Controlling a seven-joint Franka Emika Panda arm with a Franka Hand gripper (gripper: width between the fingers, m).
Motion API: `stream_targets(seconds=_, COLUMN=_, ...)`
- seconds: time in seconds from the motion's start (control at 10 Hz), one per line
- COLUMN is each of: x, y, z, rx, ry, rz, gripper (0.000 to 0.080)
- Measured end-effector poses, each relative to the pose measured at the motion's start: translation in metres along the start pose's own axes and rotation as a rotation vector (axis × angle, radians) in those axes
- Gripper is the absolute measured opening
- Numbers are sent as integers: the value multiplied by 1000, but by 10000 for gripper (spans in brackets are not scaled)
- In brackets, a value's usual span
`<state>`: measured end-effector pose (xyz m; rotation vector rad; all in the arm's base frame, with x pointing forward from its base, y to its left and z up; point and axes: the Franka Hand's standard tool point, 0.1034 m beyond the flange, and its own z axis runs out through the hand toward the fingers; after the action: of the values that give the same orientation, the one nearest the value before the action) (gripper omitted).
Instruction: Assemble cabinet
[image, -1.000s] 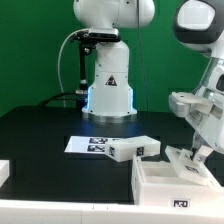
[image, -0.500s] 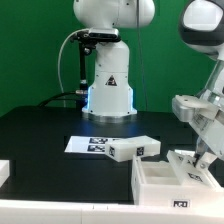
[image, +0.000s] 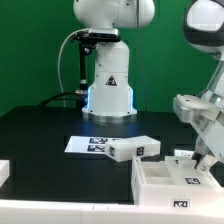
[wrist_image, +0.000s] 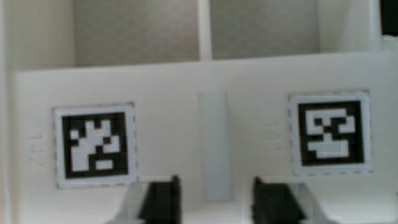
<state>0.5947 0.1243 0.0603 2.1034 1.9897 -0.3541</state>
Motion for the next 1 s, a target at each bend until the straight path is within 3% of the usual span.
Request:
stream_targets(seconds=0.1, x=0, y=0, z=0, rx=0, ry=0, rz=0, gripper=275)
stream_targets(seconds=0.3, x=0, y=0, z=0, rx=1, ry=0, rz=0, gripper=653)
stream_targets(seconds=0.4, x=0, y=0, z=0, rx=1, ry=0, rz=0, gripper=653)
stream_targets(seconds=0.5, x=0, y=0, z=1, rx=1, ry=0, rz=0, gripper=768)
stream_targets(seconds=1.0, x=0, y=-1, z=1, rx=1, ry=0, rz=0, gripper=796)
